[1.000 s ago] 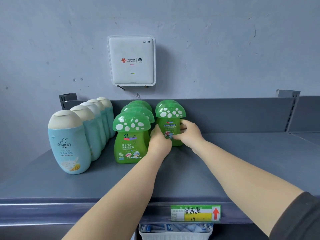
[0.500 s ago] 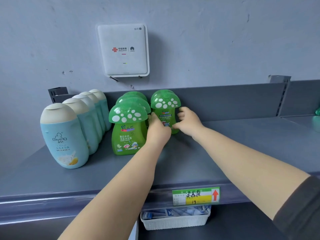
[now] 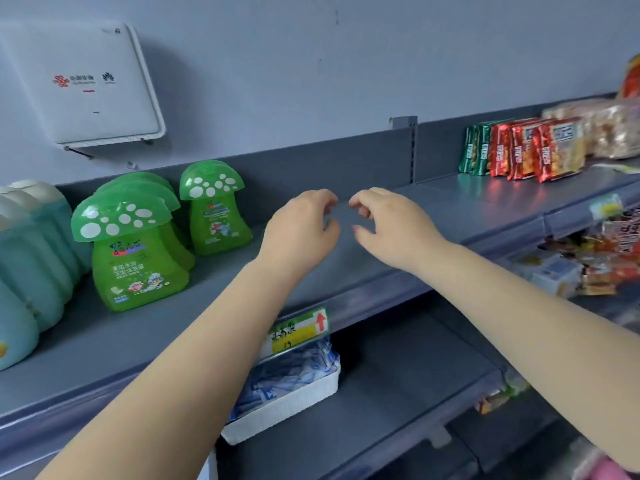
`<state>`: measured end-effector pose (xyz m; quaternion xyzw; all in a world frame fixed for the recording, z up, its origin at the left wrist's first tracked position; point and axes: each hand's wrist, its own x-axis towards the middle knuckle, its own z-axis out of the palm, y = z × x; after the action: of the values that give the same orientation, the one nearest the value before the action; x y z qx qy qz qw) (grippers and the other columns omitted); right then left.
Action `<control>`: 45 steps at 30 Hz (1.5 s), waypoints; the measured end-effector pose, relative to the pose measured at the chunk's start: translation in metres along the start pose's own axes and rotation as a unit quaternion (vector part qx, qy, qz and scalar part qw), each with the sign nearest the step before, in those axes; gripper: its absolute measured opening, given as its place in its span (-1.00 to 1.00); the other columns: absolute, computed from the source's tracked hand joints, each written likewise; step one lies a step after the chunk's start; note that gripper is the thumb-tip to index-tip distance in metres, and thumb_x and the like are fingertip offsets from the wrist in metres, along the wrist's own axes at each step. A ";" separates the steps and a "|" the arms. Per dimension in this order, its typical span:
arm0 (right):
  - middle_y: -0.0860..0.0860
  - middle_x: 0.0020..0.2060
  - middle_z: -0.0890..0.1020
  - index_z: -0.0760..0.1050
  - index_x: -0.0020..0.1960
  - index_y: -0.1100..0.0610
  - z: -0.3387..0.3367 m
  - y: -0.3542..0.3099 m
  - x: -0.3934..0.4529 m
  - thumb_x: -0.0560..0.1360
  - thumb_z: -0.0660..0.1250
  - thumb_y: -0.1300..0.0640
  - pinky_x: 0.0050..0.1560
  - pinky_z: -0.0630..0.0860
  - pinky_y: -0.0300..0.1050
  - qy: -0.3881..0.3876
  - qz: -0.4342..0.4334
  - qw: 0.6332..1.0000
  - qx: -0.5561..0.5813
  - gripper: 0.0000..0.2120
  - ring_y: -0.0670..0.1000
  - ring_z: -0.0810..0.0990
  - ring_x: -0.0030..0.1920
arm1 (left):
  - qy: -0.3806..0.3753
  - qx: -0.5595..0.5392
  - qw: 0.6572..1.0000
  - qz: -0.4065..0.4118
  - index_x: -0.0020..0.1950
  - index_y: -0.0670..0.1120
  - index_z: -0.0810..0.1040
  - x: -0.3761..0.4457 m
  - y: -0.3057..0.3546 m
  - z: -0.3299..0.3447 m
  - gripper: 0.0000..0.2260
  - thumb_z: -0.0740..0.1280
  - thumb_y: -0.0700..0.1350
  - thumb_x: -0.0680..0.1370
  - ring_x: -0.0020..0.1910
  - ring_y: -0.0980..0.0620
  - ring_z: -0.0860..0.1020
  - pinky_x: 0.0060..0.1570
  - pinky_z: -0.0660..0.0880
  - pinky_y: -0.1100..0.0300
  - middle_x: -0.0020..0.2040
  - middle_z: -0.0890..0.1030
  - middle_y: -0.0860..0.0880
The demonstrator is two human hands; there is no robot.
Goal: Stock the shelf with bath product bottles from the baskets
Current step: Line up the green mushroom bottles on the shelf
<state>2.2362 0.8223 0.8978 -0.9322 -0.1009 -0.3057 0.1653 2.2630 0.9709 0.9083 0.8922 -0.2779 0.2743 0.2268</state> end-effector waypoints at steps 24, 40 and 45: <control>0.06 0.10 0.51 0.42 0.15 0.15 -0.102 0.364 -0.318 0.49 0.24 0.07 0.00 0.42 -0.03 -0.196 0.315 0.910 -0.185 -0.73 0.11 0.48 0.17 | -0.382 -0.095 0.900 0.185 0.11 -0.14 0.51 -0.048 0.357 0.370 -0.79 0.20 -0.18 0.51 0.08 -0.14 0.52 -0.11 0.41 0.13 0.08 0.56 -0.12; 0.03 0.21 0.53 0.38 0.33 0.11 0.036 0.543 -0.470 0.48 0.33 0.09 0.07 0.40 -0.21 -0.280 0.564 0.776 0.026 -0.56 0.05 0.53 0.16 | -0.604 -0.085 0.790 0.064 0.09 -0.15 0.46 -0.138 0.388 0.635 -0.84 0.23 -0.14 0.54 0.01 -0.16 0.54 0.01 0.49 0.03 0.00 0.53 -0.12; 0.02 0.23 0.50 0.34 0.37 0.12 0.095 0.594 -0.509 0.43 0.41 0.10 0.02 0.36 -0.25 -0.248 0.643 0.716 0.111 -0.46 0.01 0.50 0.18 | -0.624 -0.043 0.777 0.067 0.22 -0.16 0.40 -0.160 0.384 0.711 -0.74 0.22 -0.15 0.54 0.07 -0.17 0.51 -0.04 0.45 0.05 0.11 0.49 -0.14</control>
<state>2.0557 0.2638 0.3721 -0.7899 0.4523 0.1302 0.3931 2.1722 0.3489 0.3760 0.8365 -0.4288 -0.3406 0.0229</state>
